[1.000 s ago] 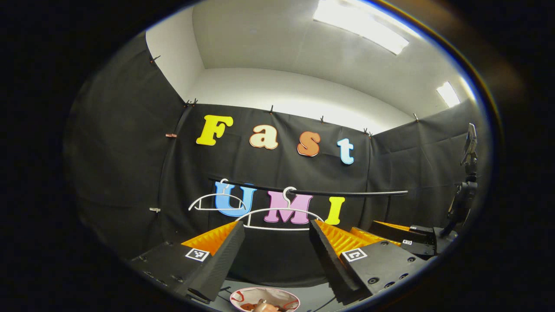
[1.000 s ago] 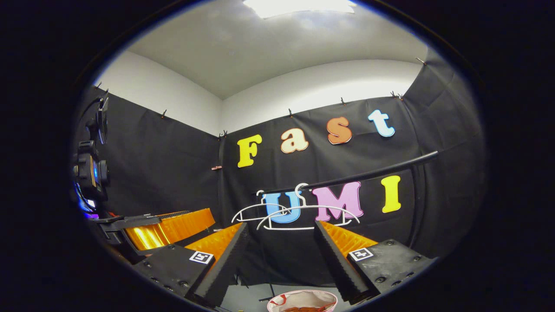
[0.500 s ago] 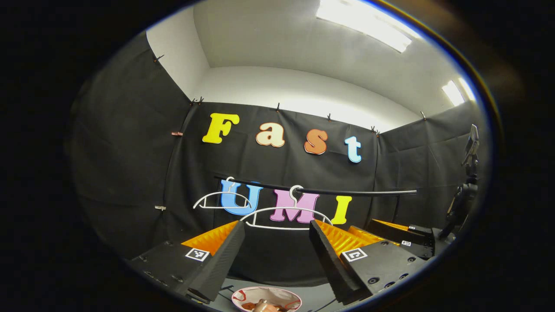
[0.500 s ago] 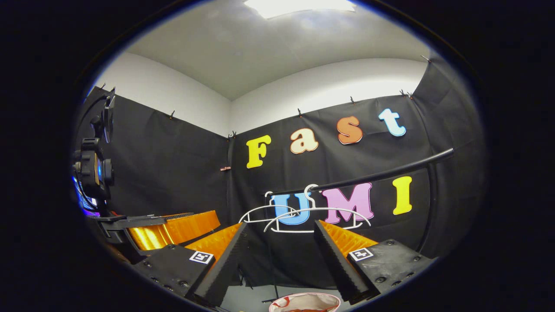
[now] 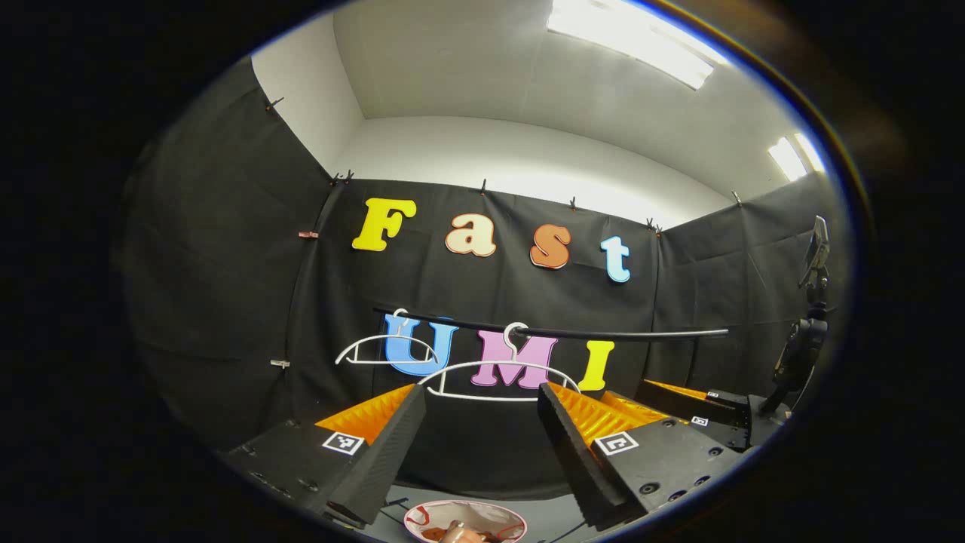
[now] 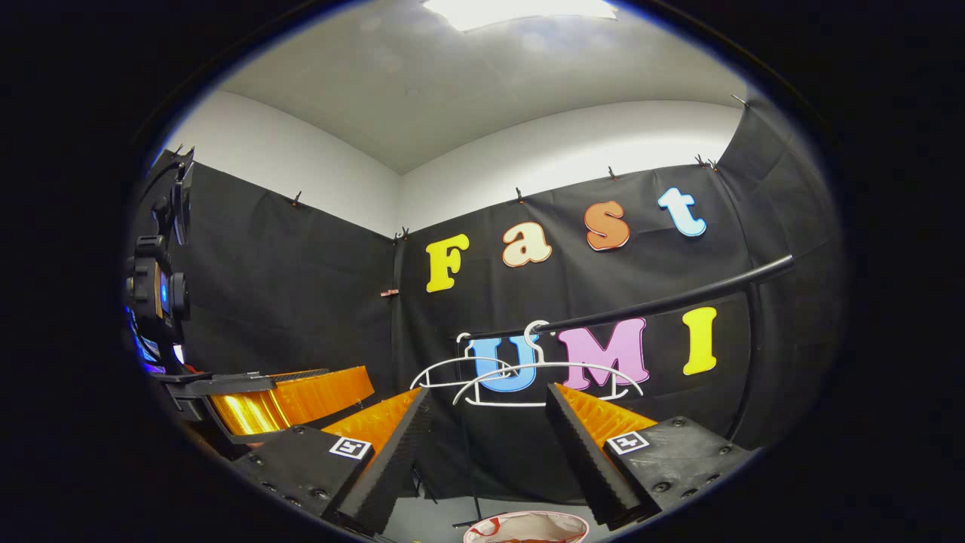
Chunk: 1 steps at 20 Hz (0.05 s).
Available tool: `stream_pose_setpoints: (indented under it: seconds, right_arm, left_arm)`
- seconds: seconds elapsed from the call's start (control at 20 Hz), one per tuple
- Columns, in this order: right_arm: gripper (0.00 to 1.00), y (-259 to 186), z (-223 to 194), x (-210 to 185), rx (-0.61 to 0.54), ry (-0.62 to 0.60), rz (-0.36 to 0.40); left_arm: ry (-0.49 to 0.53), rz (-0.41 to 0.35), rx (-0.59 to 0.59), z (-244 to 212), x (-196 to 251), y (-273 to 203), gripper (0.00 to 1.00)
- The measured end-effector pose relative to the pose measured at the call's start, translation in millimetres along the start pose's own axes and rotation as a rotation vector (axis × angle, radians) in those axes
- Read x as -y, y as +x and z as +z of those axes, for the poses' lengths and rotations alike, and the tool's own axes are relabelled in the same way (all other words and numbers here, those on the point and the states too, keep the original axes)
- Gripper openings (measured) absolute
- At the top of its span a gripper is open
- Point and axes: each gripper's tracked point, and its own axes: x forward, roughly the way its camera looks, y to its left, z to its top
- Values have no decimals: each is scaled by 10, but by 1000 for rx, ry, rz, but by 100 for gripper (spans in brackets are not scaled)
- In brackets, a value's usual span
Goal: Grasp the clothes on the hanger with both hands and then place them into the laundry hamper below.
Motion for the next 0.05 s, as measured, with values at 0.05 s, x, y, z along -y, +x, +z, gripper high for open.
stream_pose_setpoints:
  seconds: [0.05]
  right_arm:
    - [97, 10, -11, -4, -3, 1, 1]
  left_arm:
    - [-2, 2, -3, -2, -11, 0, 95]
